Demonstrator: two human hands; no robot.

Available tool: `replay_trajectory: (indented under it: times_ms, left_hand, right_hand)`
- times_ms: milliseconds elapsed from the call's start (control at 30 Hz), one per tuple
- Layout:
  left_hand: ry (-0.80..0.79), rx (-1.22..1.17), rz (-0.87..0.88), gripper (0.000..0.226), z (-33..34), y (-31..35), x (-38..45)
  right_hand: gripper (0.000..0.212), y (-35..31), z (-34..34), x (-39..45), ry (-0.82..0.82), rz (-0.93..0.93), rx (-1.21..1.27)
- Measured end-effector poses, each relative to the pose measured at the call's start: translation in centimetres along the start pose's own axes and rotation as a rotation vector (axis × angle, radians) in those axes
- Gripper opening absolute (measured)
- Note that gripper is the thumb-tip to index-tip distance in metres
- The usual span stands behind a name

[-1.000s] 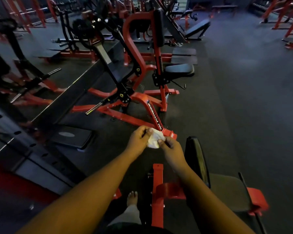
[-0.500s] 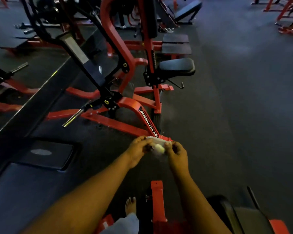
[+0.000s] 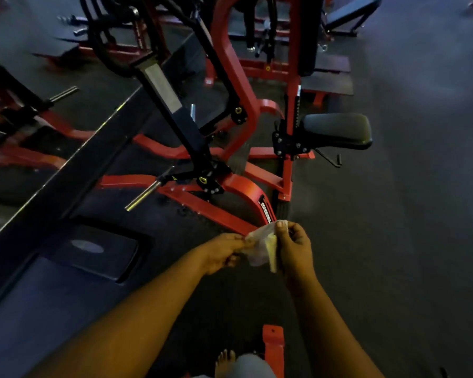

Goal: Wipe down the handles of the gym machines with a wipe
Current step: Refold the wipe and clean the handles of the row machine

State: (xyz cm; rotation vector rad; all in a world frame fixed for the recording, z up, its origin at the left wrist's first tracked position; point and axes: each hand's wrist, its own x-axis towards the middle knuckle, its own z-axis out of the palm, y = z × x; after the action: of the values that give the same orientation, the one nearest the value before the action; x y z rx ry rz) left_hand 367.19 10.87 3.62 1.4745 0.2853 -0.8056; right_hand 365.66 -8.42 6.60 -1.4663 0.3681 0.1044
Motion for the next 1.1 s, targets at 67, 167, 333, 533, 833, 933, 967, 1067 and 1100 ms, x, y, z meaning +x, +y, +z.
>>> replay_trajectory:
  times_ms: [67,167,333,533,833,933,967,1067,1100]
  left_hand:
    - [0.094,-0.267,0.105,0.020,-3.1,0.8,0.1]
    - [0.185,-0.576,0.214,0.026,-5.0,2.5,-0.4]
    - [0.508,-0.191,0.276,0.017,-9.7,6.5,0.4]
    - [0.381,0.071,0.281,0.016,-18.6,13.3,0.3]
    - [0.452,-0.431,0.420,0.043,-26.0,18.8,3.0]
    - [0.559,-0.393,0.404,0.038,-27.6,19.7,2.9]
    - [0.577,-0.392,0.408,0.037,-28.3,19.9,2.6]
    - [0.538,-0.396,0.432,0.039,-31.0,20.0,1.6]
    - [0.530,-0.391,0.434,0.046,-32.3,19.7,1.4]
  right_hand:
    - [0.022,-0.6,2.1,1.6,-0.023,0.011,-0.014]
    - [0.021,-1.4,4.2,2.7,-0.083,0.009,-0.034]
    - [0.027,-3.9,9.8,6.7,-0.152,0.010,-0.003]
    - [0.021,-7.8,16.1,14.2,-0.282,-0.036,-0.030]
    - [0.007,-12.5,23.8,22.4,-0.601,0.136,0.133]
    - [0.028,-13.1,27.3,23.6,-0.658,0.189,0.105]
    - [0.035,-13.1,28.4,23.9,-0.677,0.219,0.090]
    - [0.058,-12.8,31.5,24.3,-0.678,0.234,0.073]
    - [0.064,-12.7,32.5,24.5,-0.669,0.197,0.081]
